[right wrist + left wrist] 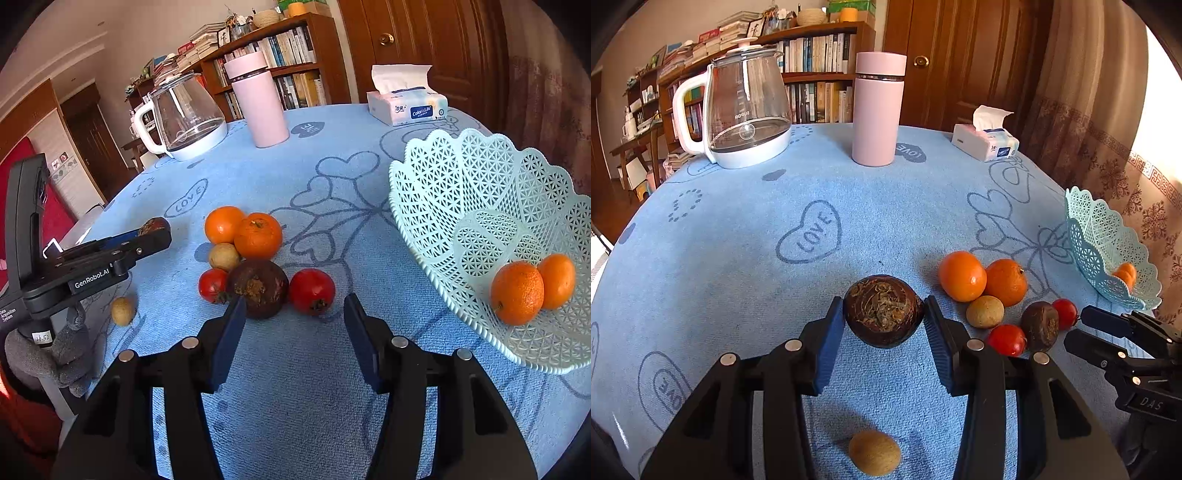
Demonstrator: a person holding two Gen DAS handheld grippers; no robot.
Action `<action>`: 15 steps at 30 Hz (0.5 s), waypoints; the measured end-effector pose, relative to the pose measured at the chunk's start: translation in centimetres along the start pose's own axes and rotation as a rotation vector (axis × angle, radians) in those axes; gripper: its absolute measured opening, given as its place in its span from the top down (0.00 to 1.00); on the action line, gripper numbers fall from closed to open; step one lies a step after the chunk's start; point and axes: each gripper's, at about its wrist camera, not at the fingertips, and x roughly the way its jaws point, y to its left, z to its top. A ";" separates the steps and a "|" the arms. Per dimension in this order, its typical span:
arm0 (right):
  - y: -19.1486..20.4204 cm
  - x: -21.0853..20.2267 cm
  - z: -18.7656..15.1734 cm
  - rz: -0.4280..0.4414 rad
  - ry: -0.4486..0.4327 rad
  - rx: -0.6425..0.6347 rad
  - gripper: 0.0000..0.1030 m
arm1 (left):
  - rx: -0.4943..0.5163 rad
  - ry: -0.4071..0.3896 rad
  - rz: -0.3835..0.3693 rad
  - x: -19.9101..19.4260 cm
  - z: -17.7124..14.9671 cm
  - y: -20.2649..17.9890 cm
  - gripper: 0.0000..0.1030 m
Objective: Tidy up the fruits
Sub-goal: 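Grasp the red tomato with the right tool while the left tool holds the brown fruit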
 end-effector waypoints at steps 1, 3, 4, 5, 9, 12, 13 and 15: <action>0.0 0.0 0.0 -0.006 0.003 0.004 0.49 | 0.000 -0.001 0.001 0.0 0.0 0.0 0.57; -0.2 0.2 -0.1 -0.024 0.012 0.014 0.50 | -0.001 -0.003 0.002 -0.1 0.0 0.0 0.57; -0.4 0.3 -0.1 -0.033 0.015 0.021 0.50 | -0.002 -0.003 0.001 -0.1 0.0 0.0 0.57; -0.5 0.4 -0.1 -0.043 0.019 0.029 0.50 | -0.003 -0.004 0.000 -0.1 0.0 0.0 0.57; -1.0 1.0 0.0 -0.081 0.050 0.054 0.50 | -0.005 -0.005 -0.003 -0.2 -0.1 0.0 0.57; -0.5 1.3 0.2 -0.122 0.059 0.032 0.50 | -0.002 -0.006 -0.007 -0.3 -0.1 0.0 0.57; -0.3 1.4 0.3 -0.136 0.063 0.024 0.50 | -0.002 -0.007 -0.008 -0.3 -0.1 0.0 0.57; -0.2 1.6 0.6 -0.152 0.069 0.015 0.50 | -0.003 -0.007 -0.010 -0.4 -0.1 0.0 0.57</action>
